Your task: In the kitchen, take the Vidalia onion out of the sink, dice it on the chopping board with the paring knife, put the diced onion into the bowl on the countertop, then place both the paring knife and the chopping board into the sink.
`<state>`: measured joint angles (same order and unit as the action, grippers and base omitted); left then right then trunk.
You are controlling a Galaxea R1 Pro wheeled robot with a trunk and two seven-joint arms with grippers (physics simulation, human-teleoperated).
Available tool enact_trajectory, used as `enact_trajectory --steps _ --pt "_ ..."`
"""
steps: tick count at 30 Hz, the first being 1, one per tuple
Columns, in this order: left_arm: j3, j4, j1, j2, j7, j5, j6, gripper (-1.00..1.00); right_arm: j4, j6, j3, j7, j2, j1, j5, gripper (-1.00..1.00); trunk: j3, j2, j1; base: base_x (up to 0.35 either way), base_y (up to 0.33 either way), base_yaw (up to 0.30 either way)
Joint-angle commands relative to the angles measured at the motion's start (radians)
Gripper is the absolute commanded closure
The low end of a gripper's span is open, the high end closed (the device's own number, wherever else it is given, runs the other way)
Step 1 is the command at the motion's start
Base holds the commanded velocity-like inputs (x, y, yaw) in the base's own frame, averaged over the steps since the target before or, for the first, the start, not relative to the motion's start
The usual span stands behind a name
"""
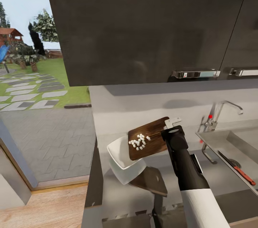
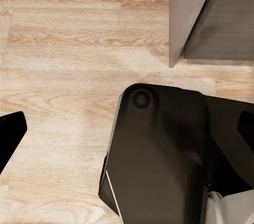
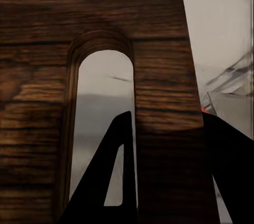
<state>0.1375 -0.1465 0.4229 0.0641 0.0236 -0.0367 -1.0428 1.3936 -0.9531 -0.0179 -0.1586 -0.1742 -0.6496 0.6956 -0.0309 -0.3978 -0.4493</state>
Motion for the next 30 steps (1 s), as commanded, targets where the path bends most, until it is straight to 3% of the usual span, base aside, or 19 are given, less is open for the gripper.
enact_trajectory --steps 1,15,20,30 --pt "-0.002 -0.002 0.001 0.0 0.002 -0.003 -0.001 -1.0 0.001 -0.009 -0.001 -0.01 0.0 -0.002 0.015 1.0 -0.002 -0.002 -0.001 0.0 0.0 0.0" --pt "-0.002 -0.002 0.001 0.0 0.002 -0.003 -0.001 -1.0 0.001 -0.024 -0.003 -0.01 0.0 -0.003 0.028 1.0 -0.002 -0.002 -0.001 0.0 0.0 0.0" --pt "-0.002 -0.002 0.001 0.0 0.002 -0.003 -0.001 -1.0 0.001 -0.025 -0.046 -0.01 0.0 -0.003 0.029 1.0 -0.002 -0.002 -0.001 0.08 0.078 0.0" --pt "-0.002 -0.002 0.001 0.0 0.002 -0.003 0.0 -1.0 0.001 -0.026 -0.056 -0.01 0.0 -0.006 0.029 1.0 -0.002 -0.002 -0.001 0.025 0.019 0.0"
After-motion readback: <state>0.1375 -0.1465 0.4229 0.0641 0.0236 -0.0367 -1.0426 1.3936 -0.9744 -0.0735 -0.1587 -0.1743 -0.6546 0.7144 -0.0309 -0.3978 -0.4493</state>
